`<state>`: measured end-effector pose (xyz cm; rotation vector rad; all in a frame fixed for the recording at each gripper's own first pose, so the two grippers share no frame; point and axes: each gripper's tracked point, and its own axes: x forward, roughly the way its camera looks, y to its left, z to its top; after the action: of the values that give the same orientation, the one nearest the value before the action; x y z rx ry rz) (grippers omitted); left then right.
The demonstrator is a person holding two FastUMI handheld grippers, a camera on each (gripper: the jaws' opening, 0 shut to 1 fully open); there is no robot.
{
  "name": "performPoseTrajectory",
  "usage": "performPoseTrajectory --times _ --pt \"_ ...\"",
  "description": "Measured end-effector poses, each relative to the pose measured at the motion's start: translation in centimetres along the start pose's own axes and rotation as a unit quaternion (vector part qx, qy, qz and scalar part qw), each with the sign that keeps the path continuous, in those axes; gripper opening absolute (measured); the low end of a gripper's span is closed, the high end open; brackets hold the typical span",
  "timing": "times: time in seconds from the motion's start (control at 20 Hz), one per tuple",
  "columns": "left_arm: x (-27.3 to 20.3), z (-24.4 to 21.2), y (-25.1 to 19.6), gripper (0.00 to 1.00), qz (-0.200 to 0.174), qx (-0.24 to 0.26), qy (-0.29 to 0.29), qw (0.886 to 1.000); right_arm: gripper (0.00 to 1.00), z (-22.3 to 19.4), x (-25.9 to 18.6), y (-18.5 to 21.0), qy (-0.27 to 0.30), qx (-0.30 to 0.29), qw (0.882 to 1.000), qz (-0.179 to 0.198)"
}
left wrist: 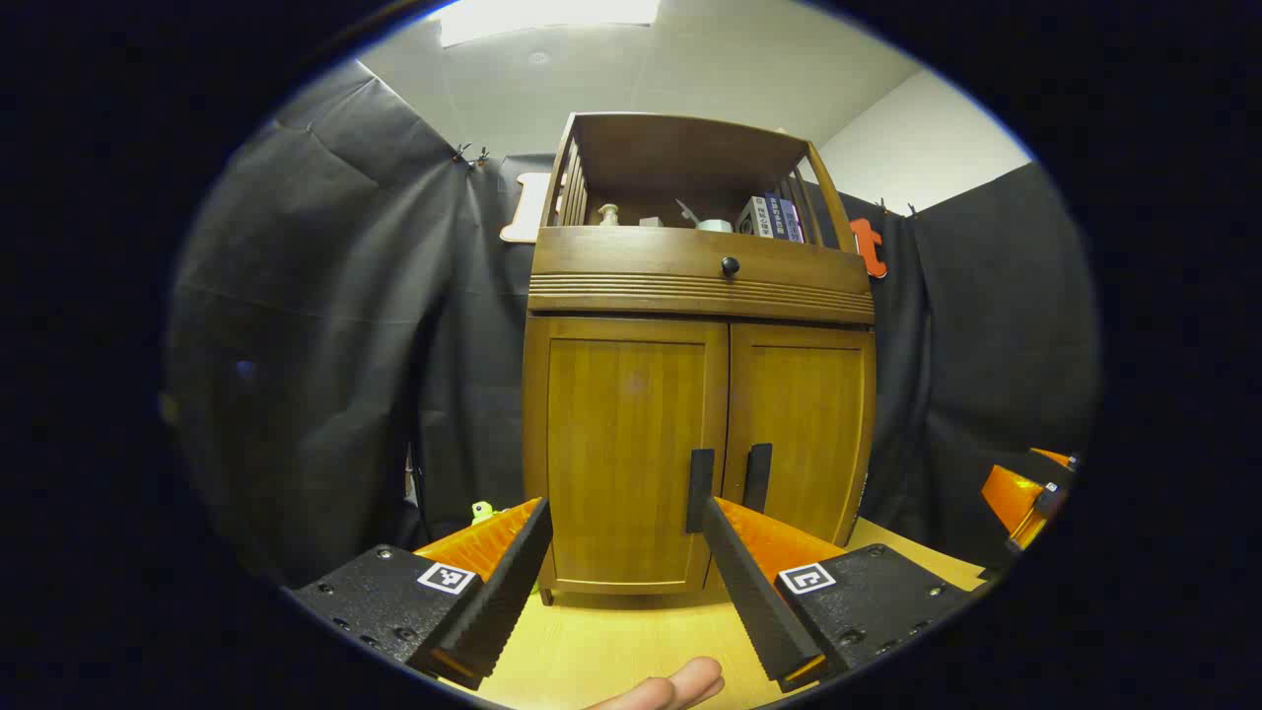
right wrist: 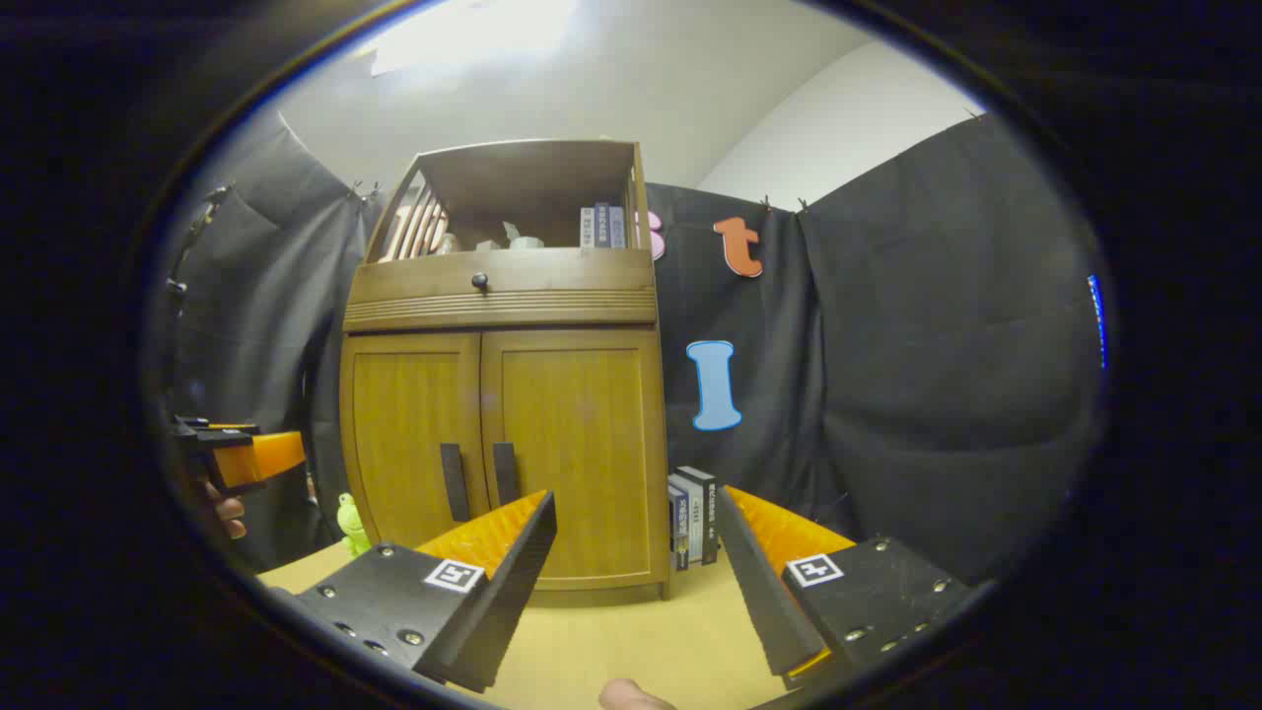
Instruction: Open the right door of the double-door shoe cabinet with the right hand, and open the left door with the left hand.
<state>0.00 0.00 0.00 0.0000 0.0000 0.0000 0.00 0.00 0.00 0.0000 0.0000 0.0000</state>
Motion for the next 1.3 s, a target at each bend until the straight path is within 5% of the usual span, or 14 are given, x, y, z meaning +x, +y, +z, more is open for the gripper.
performPoseTrajectory --times 0.8,1.3 --pt "1.2 -0.2 2.4 0.93 0.004 -0.028 -0.025 0.999 0.96 -3.7 3.5 0.5 0.019 -0.003 1.0 -0.001" --pt "1.8 -0.8 6.0 0.92 0.018 -0.029 -0.031 0.999 0.96 -8.9 18.9 8.5 0.064 0.003 0.995 0.081"
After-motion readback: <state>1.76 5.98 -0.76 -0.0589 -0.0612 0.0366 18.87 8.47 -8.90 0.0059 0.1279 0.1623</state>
